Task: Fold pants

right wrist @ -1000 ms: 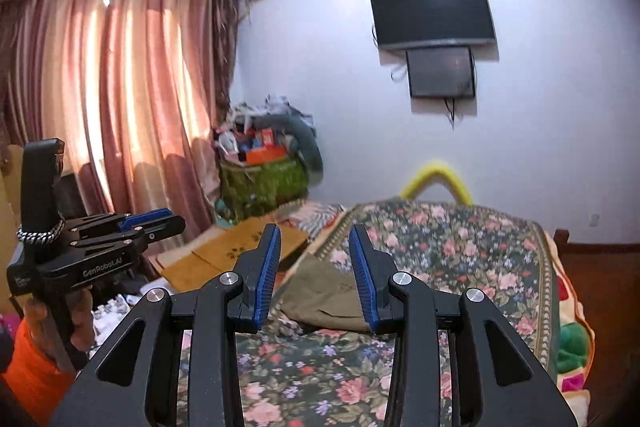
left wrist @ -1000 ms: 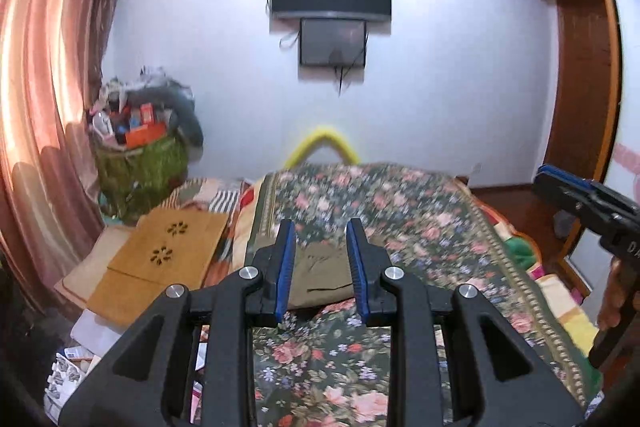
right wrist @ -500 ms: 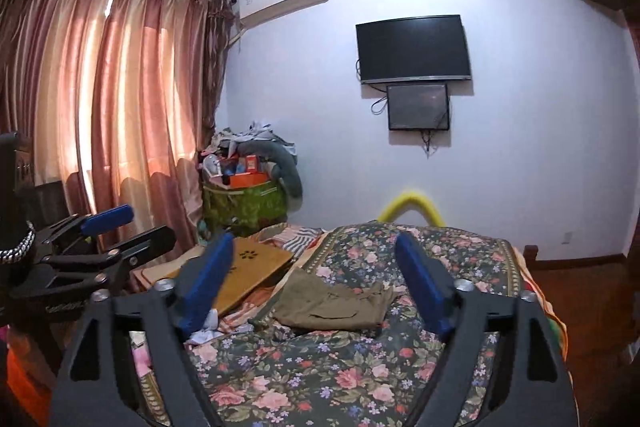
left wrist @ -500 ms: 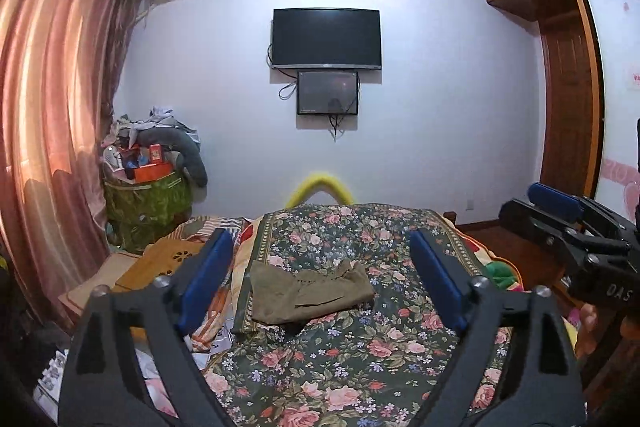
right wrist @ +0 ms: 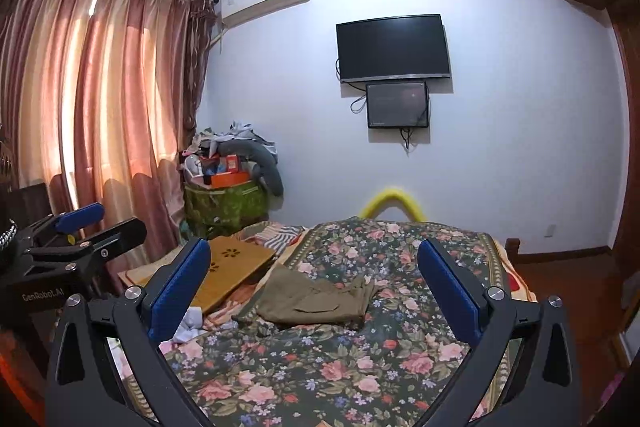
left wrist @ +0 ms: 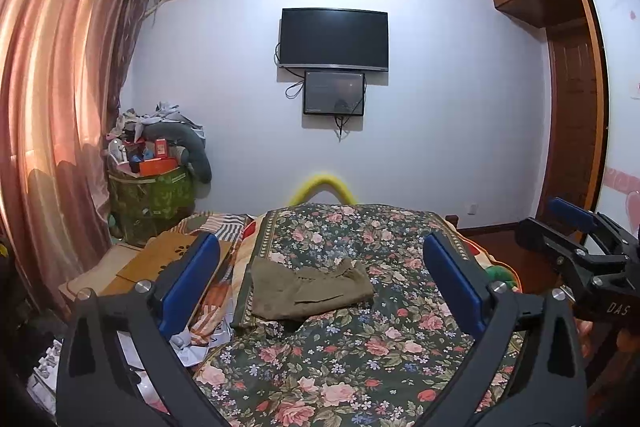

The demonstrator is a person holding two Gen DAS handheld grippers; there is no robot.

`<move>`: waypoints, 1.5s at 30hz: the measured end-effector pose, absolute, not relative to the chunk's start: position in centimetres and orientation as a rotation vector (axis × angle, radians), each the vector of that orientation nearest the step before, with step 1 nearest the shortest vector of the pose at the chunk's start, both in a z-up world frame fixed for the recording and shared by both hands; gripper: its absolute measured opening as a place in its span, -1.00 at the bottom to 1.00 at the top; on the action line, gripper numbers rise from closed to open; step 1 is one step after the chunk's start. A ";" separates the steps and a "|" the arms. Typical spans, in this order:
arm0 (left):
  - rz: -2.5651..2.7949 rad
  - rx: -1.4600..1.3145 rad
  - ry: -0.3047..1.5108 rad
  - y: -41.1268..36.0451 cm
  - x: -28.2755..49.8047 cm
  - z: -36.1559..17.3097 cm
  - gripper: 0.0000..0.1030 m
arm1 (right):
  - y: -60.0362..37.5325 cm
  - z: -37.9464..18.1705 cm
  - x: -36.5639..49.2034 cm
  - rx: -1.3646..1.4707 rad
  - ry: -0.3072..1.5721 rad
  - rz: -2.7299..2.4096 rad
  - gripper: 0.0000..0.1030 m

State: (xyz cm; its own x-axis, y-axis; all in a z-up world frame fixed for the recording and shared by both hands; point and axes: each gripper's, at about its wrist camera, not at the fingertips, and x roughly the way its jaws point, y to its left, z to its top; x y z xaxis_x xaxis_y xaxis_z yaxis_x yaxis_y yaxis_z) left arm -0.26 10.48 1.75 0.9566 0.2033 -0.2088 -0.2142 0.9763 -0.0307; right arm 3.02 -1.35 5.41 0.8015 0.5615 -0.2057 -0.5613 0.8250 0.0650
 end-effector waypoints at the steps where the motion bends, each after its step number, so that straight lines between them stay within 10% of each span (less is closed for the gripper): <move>1: 0.212 -0.052 0.208 10.5 -0.2 1.7 0.99 | -1.4 5.4 2.9 0.001 0.220 0.603 1.00; 45: 0.176 -0.051 0.235 10.2 0.7 0.7 1.00 | -1.9 5.2 2.7 -0.008 0.242 0.594 1.00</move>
State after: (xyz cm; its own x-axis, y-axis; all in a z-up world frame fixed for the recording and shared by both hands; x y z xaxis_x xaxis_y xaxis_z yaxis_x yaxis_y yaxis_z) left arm 0.66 10.20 0.74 0.9572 0.1674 -0.2362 -0.1794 0.9833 -0.0300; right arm 2.69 -1.94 5.20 0.8015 0.5529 -0.2277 -0.5548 0.8297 0.0617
